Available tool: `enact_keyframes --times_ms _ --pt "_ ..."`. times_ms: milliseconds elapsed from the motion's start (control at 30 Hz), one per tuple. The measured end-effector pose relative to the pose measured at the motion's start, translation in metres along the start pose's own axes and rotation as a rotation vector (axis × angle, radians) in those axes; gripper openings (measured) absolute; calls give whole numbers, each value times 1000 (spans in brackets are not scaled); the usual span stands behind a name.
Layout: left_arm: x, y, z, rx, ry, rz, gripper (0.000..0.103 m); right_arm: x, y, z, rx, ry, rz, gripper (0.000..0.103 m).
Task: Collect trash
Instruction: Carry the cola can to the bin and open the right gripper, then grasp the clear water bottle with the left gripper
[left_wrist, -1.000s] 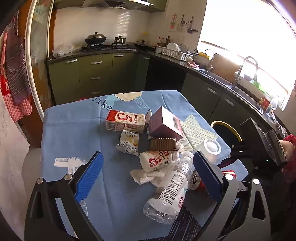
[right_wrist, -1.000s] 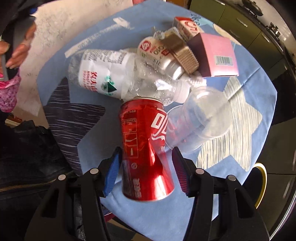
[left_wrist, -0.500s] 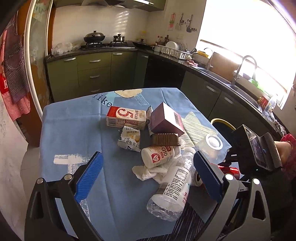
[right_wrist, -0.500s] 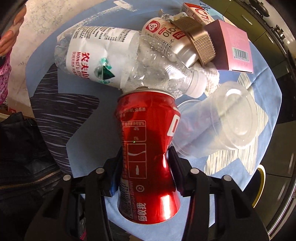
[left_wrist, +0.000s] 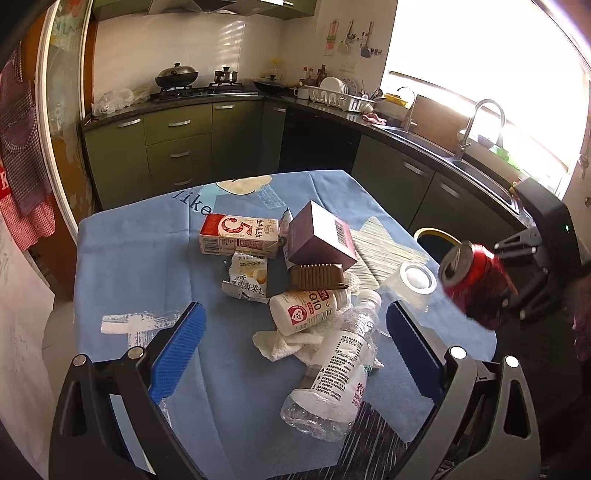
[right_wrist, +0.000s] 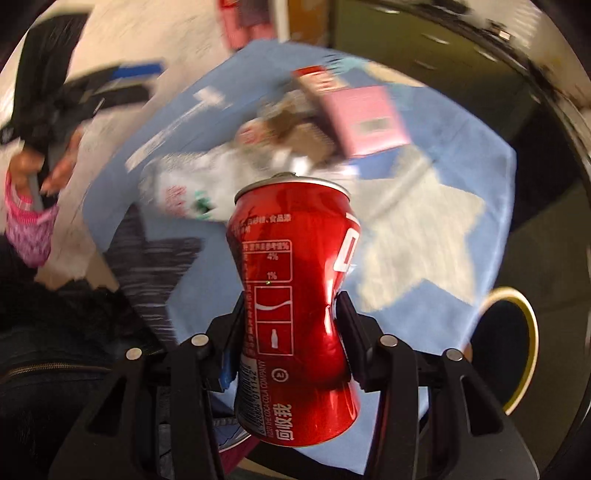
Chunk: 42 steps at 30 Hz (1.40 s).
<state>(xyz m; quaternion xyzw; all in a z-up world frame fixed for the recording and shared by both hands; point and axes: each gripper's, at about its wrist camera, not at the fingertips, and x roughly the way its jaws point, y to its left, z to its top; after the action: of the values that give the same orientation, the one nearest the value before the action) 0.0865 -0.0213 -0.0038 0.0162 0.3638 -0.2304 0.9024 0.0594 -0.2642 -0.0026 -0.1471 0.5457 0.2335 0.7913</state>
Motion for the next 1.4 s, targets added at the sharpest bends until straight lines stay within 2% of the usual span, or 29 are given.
enact_keyframes --times_ms 167,267,400,533,600,733,1000,1233,1300,1400 --pt "8 -11 4 27 22 -30 97 7 -122 -21 286 18 -200 45" --pt "13 -17 5 46 36 -45 97 29 -180 -38 422 67 -245 45" --pt "19 -29 6 85 60 -57 97 66 -228 -55 528 133 -259 45" --pt "24 -41 3 133 94 -67 97 92 -249 -61 573 161 -271 47" --pt "27 -47 2 161 113 -67 97 94 -255 -64 583 157 -278 59" --pt "33 -58 -1 205 149 -73 97 88 -253 -68 592 133 -267 60" --pt "53 -74 -14 298 254 -98 97 65 -226 -76 572 57 -240 62" --pt "73 -79 -17 341 339 -125 97 56 -201 -82 527 48 -212 62" --pt "80 -80 -19 355 362 -113 97 54 -194 -81 513 46 -205 62" --pt "92 -80 -21 366 403 -113 91 55 -192 -78 499 44 -194 62"
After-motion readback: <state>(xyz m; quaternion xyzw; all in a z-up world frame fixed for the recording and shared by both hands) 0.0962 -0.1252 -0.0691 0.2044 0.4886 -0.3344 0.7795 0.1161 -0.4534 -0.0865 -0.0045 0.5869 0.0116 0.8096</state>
